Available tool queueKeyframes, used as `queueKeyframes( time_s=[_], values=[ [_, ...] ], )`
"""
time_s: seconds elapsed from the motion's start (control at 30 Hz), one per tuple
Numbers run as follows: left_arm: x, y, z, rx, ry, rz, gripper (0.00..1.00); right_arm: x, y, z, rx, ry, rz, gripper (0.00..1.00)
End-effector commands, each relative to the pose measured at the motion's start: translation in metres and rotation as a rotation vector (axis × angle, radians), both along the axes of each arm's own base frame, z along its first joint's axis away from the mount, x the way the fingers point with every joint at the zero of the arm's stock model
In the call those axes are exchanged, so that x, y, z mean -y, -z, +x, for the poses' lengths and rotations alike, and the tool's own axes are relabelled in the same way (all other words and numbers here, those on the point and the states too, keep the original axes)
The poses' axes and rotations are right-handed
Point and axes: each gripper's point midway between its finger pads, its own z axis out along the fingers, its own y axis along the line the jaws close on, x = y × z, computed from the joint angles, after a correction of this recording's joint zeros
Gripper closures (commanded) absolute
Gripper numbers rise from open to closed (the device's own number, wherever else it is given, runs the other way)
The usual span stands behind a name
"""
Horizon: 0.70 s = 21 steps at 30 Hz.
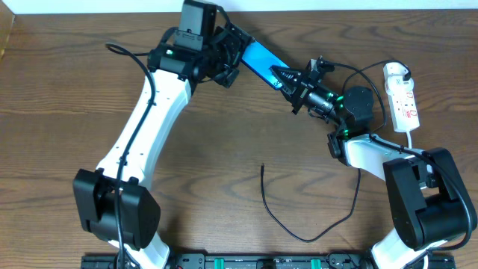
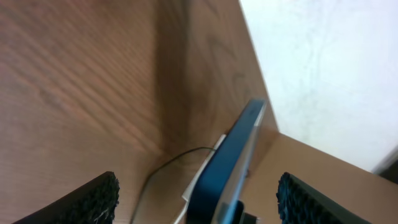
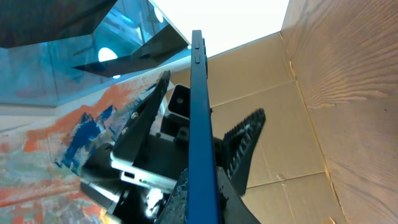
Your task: Plug charger to phone and switch on socket
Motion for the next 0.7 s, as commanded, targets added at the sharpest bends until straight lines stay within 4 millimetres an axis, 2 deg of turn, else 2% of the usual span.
queueKeyframes(
  time_s=[0.0, 0.07, 0.2, 0.47, 0.67],
  values=[
    [-0.011, -0.001, 0.003, 0.007, 0.045, -0.081, 0.19, -0.002, -0.021, 0.001, 0.054, 0.004, 0.02, 0.99],
    [-0.011, -0.005, 0.005, 0.038, 0.09, -0.127, 0.18, -0.002, -0.021, 0.001, 0.054, 0.004, 0.02, 0.98],
    [-0.009, -0.005, 0.009, 0.115, 0.163, -0.16, 0.07, -0.003, -0.021, 0.001, 0.054, 0.002, 0.021, 0.99],
    [0.025, -0.011, 0.009, 0.239, 0.256, -0.155, 0.05, -0.003, -0.021, 0.001, 0.053, 0.003, 0.021, 0.99],
    [0.026, 0.001, 0.01, 0.247, 0.252, -0.148, 0.05, -0.002, -0.012, 0.005, 0.007, 0.016, 0.009, 0.99]
  ],
)
